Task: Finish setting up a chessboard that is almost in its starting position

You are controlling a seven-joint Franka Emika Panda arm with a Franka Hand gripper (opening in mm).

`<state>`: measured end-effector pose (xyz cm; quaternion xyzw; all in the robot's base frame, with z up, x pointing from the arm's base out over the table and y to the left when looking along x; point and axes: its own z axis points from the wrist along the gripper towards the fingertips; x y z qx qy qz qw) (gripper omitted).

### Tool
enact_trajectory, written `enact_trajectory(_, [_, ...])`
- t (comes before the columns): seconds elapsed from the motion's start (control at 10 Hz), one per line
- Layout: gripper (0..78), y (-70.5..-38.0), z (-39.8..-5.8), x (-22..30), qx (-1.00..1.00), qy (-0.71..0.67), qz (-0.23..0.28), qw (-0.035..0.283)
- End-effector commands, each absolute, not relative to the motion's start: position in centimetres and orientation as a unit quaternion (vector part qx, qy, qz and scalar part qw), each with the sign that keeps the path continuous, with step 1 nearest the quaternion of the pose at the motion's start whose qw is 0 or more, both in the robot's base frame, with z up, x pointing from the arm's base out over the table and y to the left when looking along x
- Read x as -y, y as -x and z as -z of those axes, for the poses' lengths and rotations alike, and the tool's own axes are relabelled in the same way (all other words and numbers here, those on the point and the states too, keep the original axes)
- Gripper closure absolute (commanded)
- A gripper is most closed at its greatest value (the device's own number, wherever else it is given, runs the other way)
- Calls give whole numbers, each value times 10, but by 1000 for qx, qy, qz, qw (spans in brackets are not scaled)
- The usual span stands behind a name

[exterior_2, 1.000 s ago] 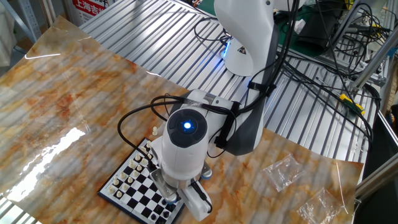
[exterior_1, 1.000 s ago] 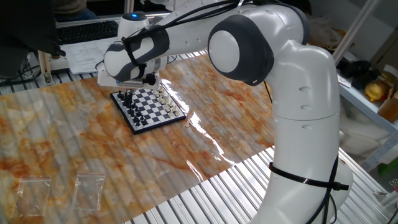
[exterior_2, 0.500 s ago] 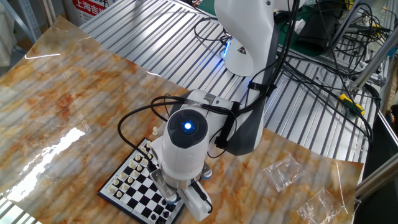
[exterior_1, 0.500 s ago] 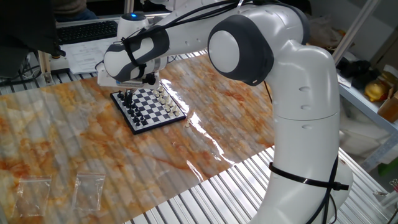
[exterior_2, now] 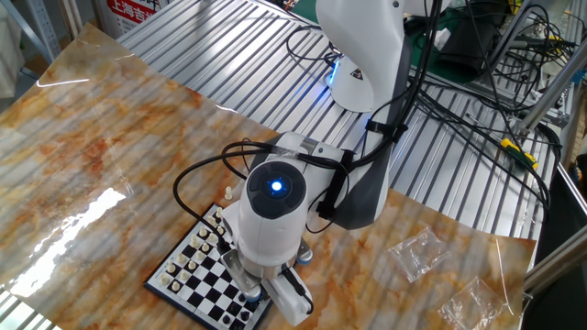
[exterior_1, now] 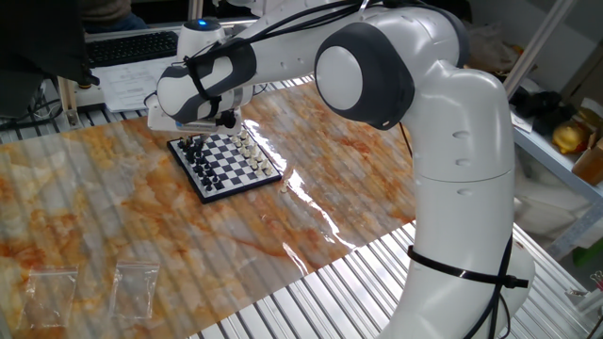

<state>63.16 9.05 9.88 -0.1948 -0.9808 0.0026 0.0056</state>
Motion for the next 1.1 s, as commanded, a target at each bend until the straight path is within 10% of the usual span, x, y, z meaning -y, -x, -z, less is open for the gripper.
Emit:
enact_trajectory(0.1, [1, -633, -100, -90, 981, 194, -2, 5])
enact_trajectory(1.1, [1, -628, -117, -80, 980, 200, -2, 18])
